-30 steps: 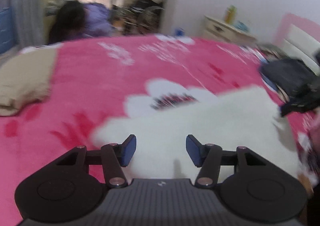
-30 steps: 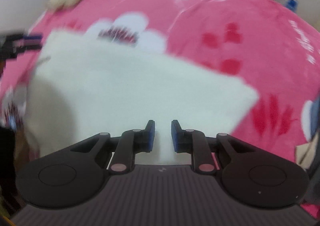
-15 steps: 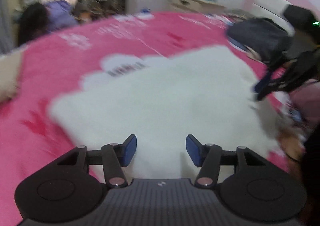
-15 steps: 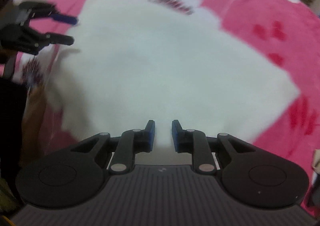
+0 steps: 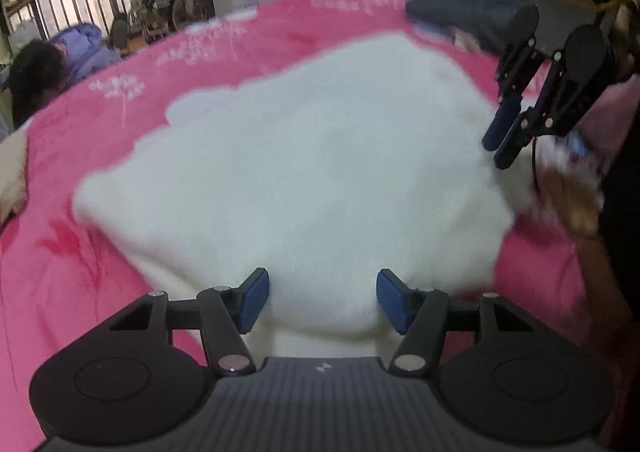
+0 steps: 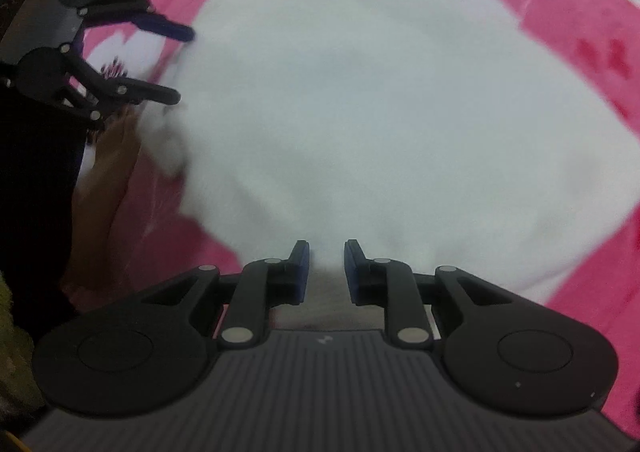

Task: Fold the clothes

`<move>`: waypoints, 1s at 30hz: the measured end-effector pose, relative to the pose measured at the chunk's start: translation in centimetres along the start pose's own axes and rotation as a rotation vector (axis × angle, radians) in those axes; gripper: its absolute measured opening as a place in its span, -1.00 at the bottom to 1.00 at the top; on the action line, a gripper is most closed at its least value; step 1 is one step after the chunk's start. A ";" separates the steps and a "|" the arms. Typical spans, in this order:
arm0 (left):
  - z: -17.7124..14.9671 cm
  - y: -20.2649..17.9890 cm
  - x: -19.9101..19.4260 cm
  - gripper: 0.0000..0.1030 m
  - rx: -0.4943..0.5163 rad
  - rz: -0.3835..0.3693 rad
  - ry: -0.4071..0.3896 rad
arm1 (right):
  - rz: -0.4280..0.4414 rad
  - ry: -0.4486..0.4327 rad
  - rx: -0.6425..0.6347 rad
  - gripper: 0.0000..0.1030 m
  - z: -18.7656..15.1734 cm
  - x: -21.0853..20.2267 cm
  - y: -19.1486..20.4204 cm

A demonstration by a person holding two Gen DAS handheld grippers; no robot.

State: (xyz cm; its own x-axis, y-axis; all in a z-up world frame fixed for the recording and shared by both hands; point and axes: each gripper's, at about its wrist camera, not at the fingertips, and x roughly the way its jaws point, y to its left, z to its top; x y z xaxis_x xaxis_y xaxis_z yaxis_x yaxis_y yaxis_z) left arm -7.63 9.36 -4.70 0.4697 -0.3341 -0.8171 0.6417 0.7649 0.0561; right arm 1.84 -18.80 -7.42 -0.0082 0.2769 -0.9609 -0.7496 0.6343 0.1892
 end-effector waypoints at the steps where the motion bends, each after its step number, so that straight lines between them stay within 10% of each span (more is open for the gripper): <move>1: -0.6 0.0 0.4 0.19 -0.022 0.005 0.004 | -0.016 0.034 -0.010 -0.65 -0.5 1.8 0.2; 10: -1.0 1.2 -1.3 0.17 -0.117 -0.036 0.029 | 0.066 -0.026 -0.134 -0.64 1.9 -1.5 3.4; 19: -3.3 1.2 -0.8 0.18 -0.201 -0.028 0.083 | 0.083 0.111 -0.191 -0.59 3.5 3.1 4.6; 30: -4.7 7.9 0.0 0.18 -0.555 -0.049 0.061 | 0.270 0.011 0.098 -0.09 13.2 -0.9 1.9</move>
State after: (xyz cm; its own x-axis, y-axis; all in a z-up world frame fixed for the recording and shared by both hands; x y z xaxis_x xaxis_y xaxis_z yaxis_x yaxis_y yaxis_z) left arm -5.42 17.96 -6.97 0.4009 -0.3565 -0.8439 0.2387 0.9300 -0.2794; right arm 9.16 -8.31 -3.48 -0.2067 0.4377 -0.8750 -0.6514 0.6058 0.4569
